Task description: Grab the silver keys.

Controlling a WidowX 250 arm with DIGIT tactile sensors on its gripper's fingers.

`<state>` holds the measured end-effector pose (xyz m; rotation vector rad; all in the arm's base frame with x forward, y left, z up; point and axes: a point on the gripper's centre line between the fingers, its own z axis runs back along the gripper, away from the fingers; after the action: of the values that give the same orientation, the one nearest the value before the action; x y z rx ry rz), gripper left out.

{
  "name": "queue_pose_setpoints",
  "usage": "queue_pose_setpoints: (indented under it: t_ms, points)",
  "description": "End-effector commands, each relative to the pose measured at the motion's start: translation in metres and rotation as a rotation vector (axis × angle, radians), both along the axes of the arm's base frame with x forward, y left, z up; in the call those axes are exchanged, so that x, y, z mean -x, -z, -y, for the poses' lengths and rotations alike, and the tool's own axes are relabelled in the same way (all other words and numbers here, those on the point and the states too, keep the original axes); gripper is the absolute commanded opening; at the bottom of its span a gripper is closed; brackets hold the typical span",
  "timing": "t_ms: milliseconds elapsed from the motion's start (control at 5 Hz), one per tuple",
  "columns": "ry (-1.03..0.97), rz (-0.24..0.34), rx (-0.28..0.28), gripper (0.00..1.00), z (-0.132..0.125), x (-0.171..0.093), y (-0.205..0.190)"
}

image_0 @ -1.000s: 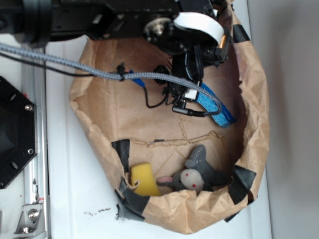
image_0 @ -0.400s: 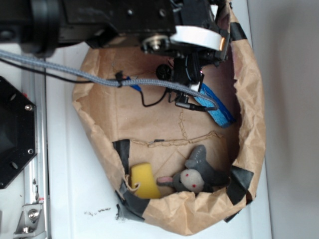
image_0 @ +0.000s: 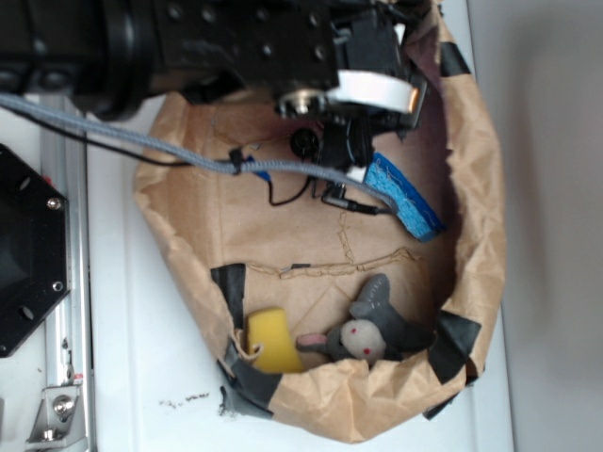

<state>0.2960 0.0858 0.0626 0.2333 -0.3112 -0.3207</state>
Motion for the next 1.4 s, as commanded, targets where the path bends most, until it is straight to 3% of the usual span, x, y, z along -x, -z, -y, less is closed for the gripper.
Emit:
queue_pose_setpoints:
  t_ms: [0,200,800,1200]
  points:
    - [-0.008,0.032,-0.043,1.00,-0.0004,-0.0108,-0.0163]
    - [-0.045,0.025,-0.045,1.00,-0.0068,-0.0132,-0.0174]
    - [-0.036,0.015,-0.145,1.00,-0.0074,-0.0125,-0.0224]
    - [-0.022,-0.008,-0.155,1.00,-0.0084,-0.0125,-0.0232]
